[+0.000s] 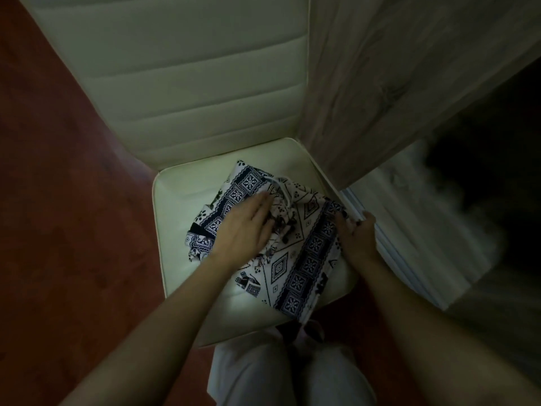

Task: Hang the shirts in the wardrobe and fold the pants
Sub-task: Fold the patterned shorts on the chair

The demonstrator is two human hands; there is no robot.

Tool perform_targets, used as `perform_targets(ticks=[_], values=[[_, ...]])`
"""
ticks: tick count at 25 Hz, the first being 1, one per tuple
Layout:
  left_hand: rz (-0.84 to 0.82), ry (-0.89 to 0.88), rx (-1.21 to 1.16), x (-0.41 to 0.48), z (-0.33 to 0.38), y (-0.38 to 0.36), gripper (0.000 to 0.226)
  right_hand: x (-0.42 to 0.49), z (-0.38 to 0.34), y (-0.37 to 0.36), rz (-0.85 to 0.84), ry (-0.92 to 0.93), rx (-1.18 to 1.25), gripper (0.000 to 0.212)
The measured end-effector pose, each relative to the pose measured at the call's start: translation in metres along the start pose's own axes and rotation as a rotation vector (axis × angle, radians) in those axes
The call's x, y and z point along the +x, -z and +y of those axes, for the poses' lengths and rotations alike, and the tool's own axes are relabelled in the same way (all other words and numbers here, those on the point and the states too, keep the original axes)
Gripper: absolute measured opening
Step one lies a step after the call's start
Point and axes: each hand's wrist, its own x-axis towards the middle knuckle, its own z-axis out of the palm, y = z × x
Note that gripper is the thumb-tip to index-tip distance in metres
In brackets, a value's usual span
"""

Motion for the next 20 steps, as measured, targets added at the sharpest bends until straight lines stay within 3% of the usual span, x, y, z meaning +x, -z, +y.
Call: perform_targets(ticks=[2, 3, 5, 8, 10, 14, 16, 18, 20], values=[[-0.275, -0.049, 0.045, 0.006, -0.016, -0.003, 0.061, -0.010, 0.014, -0.009, 0.119, -0.063, -0.162, 0.071], [-0.400, -0.040, 0.058, 0.004, -0.018, -0.011, 0.063, -0.014, 0.023, -0.014, 0.114, -0.064, -0.340, 0.082], [-0.485, 0.053, 0.060, -0.003, -0.014, -0.028, 0.066, -0.025, 0.031, -0.024, 0.018, 0.046, -0.638, 0.091], [-0.416, 0.253, 0.028, -0.003, -0.012, -0.040, 0.067, -0.019, 0.030, -0.037, -0.047, 0.323, -0.657, 0.083], [-0.369, 0.378, 0.006, 0.004, -0.014, -0.042, 0.067, -0.003, 0.025, -0.039, -0.003, 0.364, -0.496, 0.076], [-0.381, 0.363, -0.006, 0.010, -0.012, -0.036, 0.067, 0.013, 0.010, -0.031, -0.022, 0.193, -0.204, 0.046], [-0.240, 0.337, -0.038, 0.008, -0.016, -0.020, 0.063, 0.005, 0.004, -0.032, -0.060, 0.117, -0.182, 0.038], [0.021, 0.530, -0.063, 0.004, -0.032, -0.002, 0.061, -0.003, -0.004, -0.037, -0.066, 0.032, -0.079, 0.040], [0.027, 0.870, -0.179, 0.000, -0.059, 0.009, 0.072, -0.008, -0.006, -0.038, -0.036, 0.013, 0.036, 0.043]])
